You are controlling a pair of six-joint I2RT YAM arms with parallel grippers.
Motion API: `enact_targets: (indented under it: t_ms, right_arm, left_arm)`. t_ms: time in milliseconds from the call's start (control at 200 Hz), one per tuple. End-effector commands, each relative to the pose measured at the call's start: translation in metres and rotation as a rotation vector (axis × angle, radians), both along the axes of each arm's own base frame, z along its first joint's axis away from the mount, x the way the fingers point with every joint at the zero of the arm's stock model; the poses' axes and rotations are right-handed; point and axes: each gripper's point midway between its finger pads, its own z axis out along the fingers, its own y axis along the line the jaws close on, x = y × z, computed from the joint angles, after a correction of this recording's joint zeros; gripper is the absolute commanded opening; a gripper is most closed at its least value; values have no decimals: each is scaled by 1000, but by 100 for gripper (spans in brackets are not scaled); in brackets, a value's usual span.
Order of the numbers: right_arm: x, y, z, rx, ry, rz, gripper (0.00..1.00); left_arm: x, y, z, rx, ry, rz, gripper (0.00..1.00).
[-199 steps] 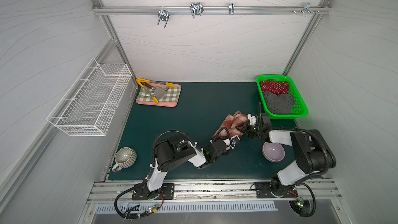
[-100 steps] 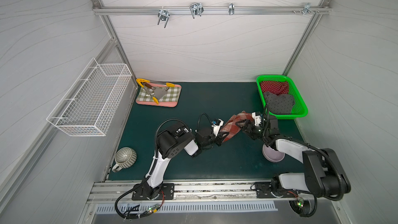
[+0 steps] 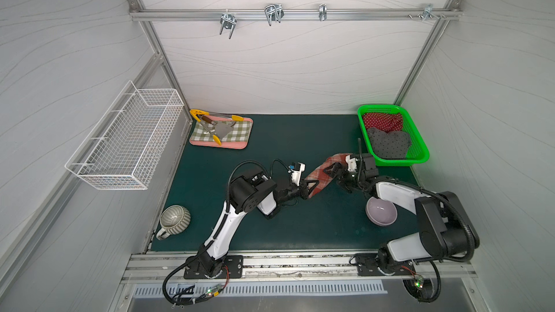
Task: Roll up the skirts
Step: Roll the skirt at the center of the board.
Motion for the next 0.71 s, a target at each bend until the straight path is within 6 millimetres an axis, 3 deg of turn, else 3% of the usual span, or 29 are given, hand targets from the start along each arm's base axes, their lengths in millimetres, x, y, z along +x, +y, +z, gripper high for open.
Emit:
enact_targets:
  t_ms: [0, 115, 385, 555, 640, 700]
  right_arm:
    - [8, -6, -16, -61, 77, -138, 99]
    - [18, 8, -24, -103, 118, -169, 99]
    - [35, 36, -37, -487, 217, -42, 99]
    - [38, 42, -57, -528, 281, -31, 99]
    - [38, 41, -68, -609, 302, -5, 90]
    - [37, 43, -74, -674, 302, 41, 78]
  left_arm:
    - [-39, 21, -109, 286, 303, -21, 0]
    - [-40, 18, -111, 281, 318, -24, 0]
    - [-41, 9, -113, 274, 330, -50, 0]
    - [-41, 6, -116, 251, 343, -55, 0]
    - [-42, 6, -116, 248, 343, -59, 0]
    - [-42, 5, -115, 245, 341, -61, 0]
